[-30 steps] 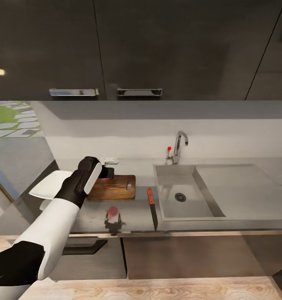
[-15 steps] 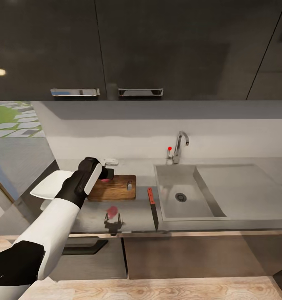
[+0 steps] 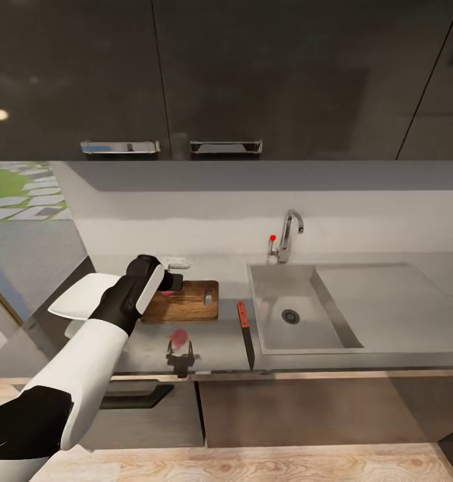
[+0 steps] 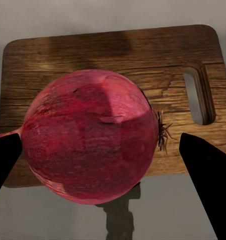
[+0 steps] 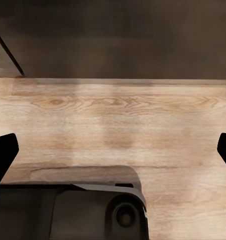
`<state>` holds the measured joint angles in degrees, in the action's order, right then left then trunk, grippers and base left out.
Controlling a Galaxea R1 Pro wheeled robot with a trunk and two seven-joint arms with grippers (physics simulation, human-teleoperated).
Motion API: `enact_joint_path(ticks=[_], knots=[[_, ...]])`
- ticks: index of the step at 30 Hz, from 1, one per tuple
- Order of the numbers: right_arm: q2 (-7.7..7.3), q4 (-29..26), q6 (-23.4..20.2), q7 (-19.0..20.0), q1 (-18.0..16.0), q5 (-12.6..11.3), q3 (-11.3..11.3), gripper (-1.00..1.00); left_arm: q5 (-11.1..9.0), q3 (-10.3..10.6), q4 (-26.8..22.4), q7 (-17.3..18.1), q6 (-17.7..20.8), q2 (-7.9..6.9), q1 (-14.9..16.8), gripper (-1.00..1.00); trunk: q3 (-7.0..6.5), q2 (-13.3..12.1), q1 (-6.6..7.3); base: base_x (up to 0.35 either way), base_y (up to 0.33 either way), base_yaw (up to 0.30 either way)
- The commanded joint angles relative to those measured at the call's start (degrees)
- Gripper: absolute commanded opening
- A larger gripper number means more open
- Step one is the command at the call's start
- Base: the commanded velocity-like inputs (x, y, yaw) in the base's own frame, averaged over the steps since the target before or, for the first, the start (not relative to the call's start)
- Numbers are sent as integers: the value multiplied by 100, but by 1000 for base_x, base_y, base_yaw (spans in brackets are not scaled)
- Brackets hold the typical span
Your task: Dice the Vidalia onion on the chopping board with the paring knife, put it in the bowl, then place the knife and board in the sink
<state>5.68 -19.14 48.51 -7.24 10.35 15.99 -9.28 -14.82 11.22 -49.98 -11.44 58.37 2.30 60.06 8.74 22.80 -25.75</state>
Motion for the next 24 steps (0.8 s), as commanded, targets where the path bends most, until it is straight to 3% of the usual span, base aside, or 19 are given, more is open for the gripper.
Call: enact_joint_path(ticks=[1, 24], knots=[[4, -11, 0, -41, 2, 62, -21, 100, -58, 12, -5, -60, 16, -1, 6, -100, 16, 12, -4, 0, 0, 0], [13, -11, 0, -32, 2, 62, -21, 100, -50, 12, 12, -60, 8, 7, 6, -100, 75, 12, -4, 20, 0, 0]])
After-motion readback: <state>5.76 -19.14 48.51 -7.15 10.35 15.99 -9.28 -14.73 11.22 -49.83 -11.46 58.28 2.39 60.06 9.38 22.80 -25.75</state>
